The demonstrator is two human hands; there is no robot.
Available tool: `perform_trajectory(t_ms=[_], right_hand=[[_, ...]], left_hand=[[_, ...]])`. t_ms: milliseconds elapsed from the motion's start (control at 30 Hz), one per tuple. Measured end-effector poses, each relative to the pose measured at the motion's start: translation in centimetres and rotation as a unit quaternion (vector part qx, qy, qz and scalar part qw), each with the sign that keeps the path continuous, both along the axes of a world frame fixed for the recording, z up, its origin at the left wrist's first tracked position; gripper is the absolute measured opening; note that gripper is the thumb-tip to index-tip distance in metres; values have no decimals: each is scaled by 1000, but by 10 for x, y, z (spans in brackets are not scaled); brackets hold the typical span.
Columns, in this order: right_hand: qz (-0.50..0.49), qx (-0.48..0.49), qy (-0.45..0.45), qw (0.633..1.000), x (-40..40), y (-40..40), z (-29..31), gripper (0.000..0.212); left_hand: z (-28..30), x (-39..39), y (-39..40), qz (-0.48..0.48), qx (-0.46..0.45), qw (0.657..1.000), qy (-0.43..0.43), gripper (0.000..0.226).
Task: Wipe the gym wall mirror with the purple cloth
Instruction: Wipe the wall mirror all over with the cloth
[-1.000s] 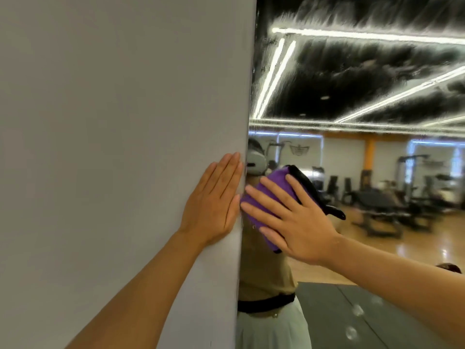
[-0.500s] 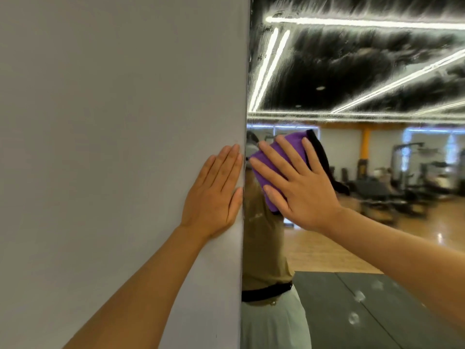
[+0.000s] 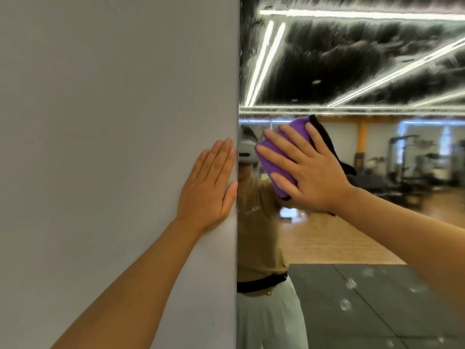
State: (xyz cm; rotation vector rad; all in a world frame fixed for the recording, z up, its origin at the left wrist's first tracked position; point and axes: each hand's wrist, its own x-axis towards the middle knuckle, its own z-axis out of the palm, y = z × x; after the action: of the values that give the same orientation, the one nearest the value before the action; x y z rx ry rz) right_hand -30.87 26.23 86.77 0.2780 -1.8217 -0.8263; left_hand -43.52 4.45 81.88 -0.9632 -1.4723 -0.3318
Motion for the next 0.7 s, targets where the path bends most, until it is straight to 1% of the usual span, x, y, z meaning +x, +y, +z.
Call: perform_trajectory(t_ms=[67,100,167,233,267,333,400,433,467,533,600,633,700], right_hand=[[4,-71,42,997,-4,-10,-14,56],[8,-83,48,995,-7,-14,-31,56],[18,-42,19,999,-9,-16,-78,56],[6,41,-43,998,-4,-10,-124,57],[-7,74,-72,995,-1,-6,-139,57],[-10,106,-109,988,3,0,-150,57],[13,126,-132,983,4,2,-138,55],[20,128,-131,983,4,4,-124,55],[20,114,-112,987,4,6,-105,54],[19,32,-32,999,4,9,-55,55],[17,-56,37,998,5,9,-10,55],[11,-86,57,995,4,8,1,56],[7,-134,92,987,-1,4,-3,56]], left_hand=[[-1,2,1,0,2,1000,-11,63],[-2,3,2,-2,3,1000,-16,64],[-2,4,3,-11,5,1000,-25,64],[-1,6,4,-16,9,999,-30,64],[-1,7,4,-13,10,999,-32,65],[-2,10,5,-7,15,999,-38,64],[-4,13,7,-7,25,999,-39,64],[-5,13,8,-11,28,999,-38,63],[-6,14,9,-12,29,999,-36,62],[-8,14,11,-1,29,999,-29,60],[-10,13,14,10,29,999,-18,58],[-12,13,16,13,32,999,-13,56],[-15,14,21,16,42,999,-6,55]])
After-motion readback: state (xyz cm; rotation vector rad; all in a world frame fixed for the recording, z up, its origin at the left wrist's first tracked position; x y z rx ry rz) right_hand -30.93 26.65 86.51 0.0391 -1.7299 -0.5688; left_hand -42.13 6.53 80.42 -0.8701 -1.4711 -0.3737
